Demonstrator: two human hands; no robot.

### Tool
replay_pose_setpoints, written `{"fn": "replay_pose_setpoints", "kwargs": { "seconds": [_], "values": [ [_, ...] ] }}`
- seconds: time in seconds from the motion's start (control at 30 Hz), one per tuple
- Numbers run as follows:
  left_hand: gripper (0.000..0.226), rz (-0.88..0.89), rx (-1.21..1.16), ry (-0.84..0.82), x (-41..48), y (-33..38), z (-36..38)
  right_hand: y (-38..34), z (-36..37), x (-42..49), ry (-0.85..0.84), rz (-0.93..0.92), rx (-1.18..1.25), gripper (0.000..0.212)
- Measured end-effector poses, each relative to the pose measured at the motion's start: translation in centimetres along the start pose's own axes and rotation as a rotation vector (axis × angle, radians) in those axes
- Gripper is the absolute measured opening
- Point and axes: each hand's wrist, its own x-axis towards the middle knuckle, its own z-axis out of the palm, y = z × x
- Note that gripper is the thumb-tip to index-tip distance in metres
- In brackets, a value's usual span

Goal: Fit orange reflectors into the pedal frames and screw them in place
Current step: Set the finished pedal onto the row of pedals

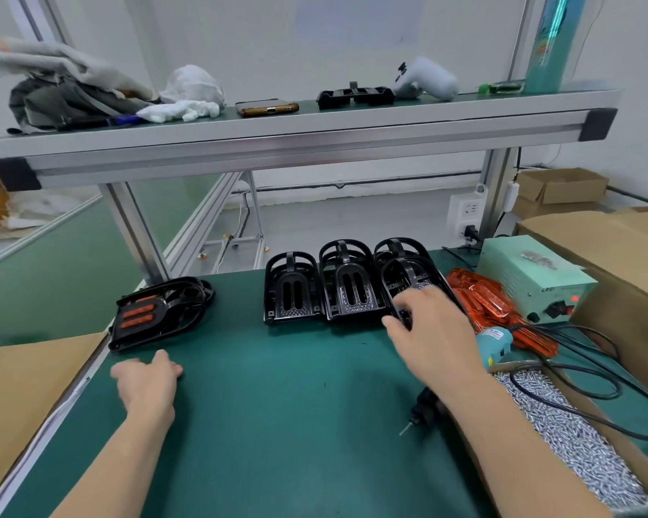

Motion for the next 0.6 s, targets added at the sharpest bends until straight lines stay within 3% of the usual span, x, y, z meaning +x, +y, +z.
{"fn": "replay_pose_setpoints", "kwargs": {
  "seconds": [0.1, 0.17, 0.27, 0.37, 0.53, 0.6],
  "values": [
    [0.038, 0.067, 0.048, -0.08, -3.3, -0.5, -0.1, 1.6, -0.5, 1.5, -0.101, 0.083, -0.213, 0.071],
    [0.038, 0.133, 0.082, -0.152, -6.1, -0.9, -0.1, 2.2, -0.4, 2.2, -0.216, 0.155, -0.268, 0.083],
    [0.038, 0.241, 0.153, -0.249, -9.9, -1.5, -0.2, 2.7, 0.2, 2.6, -0.311, 0.187, -0.309, 0.07],
    [0.038, 0.328, 0.208, -0.335, -13.0, -2.2, -0.2, 3.2, 1.0, 2.8, -0.263, 0.171, -0.32, 0.043],
    [0.035, 0.415, 0.245, -0.393, -15.4, -2.6, 0.0, 3.7, 2.1, 3.0, -0.232, 0.201, -0.289, 0.051],
    [0.034, 0.427, 0.25, -0.399, -15.6, -2.5, -0.1, 3.8, 2.3, 3.2, -0.212, 0.2, -0.308, 0.042]
  ]
}}
